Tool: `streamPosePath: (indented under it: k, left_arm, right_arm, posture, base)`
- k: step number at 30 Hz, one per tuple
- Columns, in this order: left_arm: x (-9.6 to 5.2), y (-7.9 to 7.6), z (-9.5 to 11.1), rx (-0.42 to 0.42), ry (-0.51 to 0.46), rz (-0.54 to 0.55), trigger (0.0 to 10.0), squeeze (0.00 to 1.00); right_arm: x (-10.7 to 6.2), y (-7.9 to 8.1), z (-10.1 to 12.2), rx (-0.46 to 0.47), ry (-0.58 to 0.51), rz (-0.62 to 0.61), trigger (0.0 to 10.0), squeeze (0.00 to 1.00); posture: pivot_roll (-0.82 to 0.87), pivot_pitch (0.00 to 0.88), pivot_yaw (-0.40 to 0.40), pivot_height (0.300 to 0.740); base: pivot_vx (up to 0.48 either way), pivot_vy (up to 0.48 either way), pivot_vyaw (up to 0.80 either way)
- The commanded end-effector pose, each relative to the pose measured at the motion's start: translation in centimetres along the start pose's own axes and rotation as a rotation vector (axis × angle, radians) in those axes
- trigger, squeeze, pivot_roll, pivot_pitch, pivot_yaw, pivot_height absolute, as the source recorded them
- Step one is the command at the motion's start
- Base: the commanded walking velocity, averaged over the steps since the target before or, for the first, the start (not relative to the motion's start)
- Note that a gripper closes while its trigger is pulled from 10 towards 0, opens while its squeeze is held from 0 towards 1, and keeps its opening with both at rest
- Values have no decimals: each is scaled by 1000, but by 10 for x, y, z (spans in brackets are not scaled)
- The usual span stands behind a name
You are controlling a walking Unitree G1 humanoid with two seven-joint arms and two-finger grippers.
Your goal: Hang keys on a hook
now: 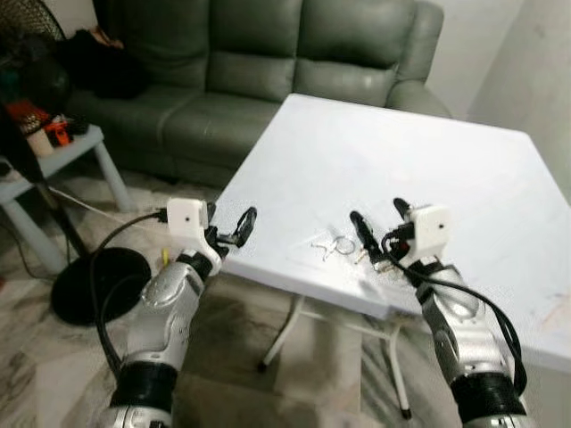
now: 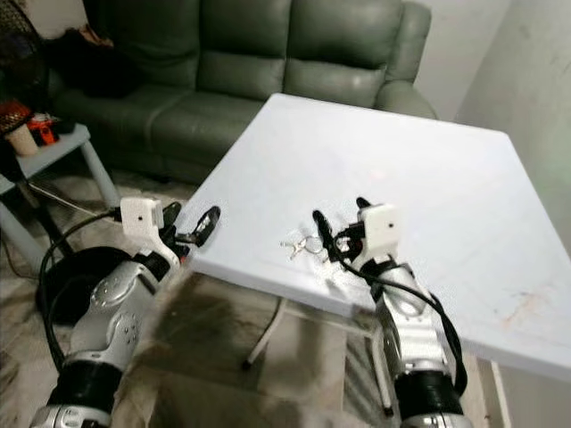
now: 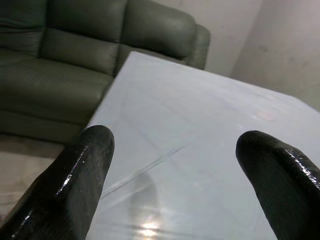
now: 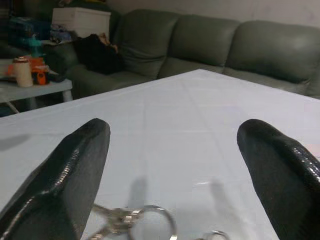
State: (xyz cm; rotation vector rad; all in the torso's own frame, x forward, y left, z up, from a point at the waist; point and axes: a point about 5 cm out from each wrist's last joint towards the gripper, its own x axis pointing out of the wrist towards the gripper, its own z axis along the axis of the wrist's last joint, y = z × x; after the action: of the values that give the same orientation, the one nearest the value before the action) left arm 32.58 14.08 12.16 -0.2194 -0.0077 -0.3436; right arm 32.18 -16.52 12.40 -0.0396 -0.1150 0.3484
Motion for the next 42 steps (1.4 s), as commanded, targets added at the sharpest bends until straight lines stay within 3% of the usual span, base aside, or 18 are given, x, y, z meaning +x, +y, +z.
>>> streamPosePath:
  k: [1,13,21,28,35,42]
  left_arm:
    - [-2,0,0,6,3,-1,10000,0]
    - [-2,-11,-4,24,7,-39,10000,0]
    - [-3,-13,-4,22,3,-40,10000,0]
    - [-4,-19,-1,72,-17,-81,10000,0]
    - [-4,-21,0,37,-36,-94,10000,0]
    - [-2,-18,-1,30,-22,-39,10000,0]
  right_arm:
    - [1,-2,4,-4,-10,4,10000,0]
    - [2,-6,3,12,11,15,10000,0]
    - [3,-5,2,5,22,18,10000,0]
    - [3,-7,3,2,24,18,10000,0]
    - [2,-6,3,1,23,22,10000,0]
    - [2,-8,4,0,27,24,10000,0]
  posture:
    - [-42,0,-36,740]
    - [-34,0,-41,740]
    - [-33,0,-41,740]
    - [-34,0,-43,740]
    - [-36,0,-44,740]
    - [-36,0,-50,740]
  base:
    - [0,0,0]
    - [0,0,0]
    - [0,0,-712]
    - [0,0,-709]
    - [0,-403,-712]
    - [0,0,-712]
